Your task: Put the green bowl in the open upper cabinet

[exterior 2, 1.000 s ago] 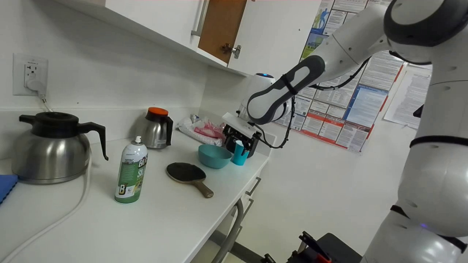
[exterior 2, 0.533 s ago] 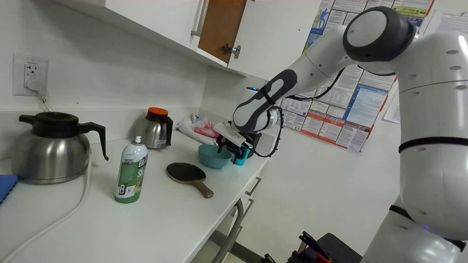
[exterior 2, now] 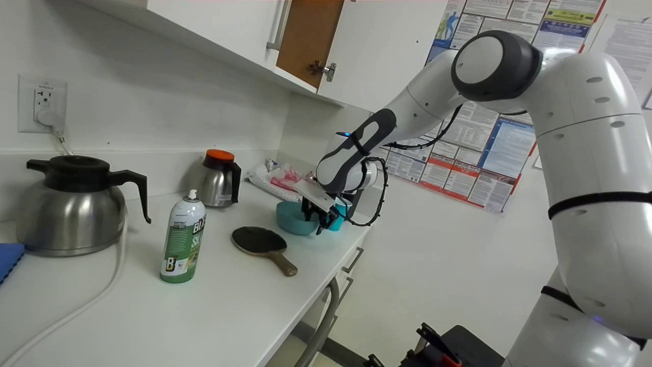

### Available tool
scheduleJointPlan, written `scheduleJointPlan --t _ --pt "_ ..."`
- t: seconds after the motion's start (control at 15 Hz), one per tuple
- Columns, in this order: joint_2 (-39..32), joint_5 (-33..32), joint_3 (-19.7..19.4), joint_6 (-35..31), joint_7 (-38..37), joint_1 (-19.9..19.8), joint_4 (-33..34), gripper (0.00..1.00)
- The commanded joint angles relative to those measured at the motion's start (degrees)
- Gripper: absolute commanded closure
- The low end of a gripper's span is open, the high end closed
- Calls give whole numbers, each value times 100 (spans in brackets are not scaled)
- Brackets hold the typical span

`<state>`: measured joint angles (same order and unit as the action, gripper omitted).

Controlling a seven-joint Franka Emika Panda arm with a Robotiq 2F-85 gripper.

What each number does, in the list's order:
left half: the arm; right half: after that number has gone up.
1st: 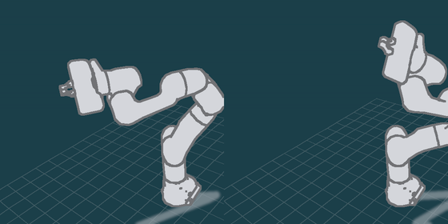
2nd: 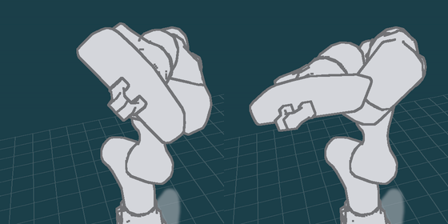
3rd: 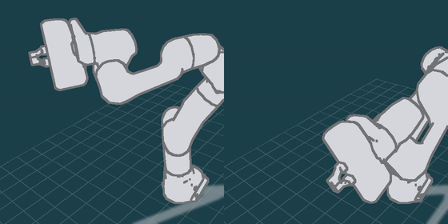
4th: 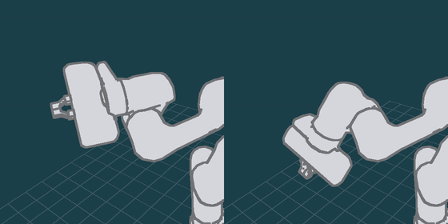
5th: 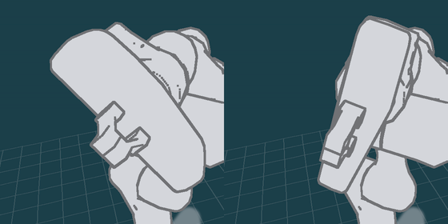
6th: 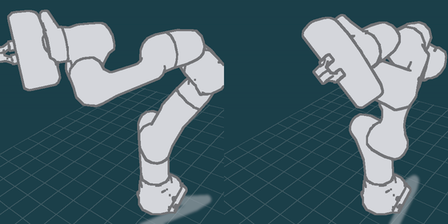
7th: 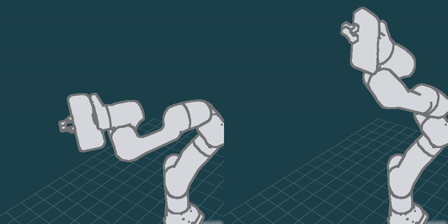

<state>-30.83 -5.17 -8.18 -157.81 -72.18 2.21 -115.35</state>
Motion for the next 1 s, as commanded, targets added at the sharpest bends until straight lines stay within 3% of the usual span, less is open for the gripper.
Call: scheduleJointPlan --t 0.0,0.2,0.27,0.53,0.93 --pt "-119 221 -146 -47 143 143 173 73" --pt "-97 251 -174 -52 148 171 174 96" --pt "-79 238 -210 -66 108 199 161 99" --pt "212 234 -274 -121 95 251 -7 99" --pt "1210 140 -363 -108 146 275 -586 99"
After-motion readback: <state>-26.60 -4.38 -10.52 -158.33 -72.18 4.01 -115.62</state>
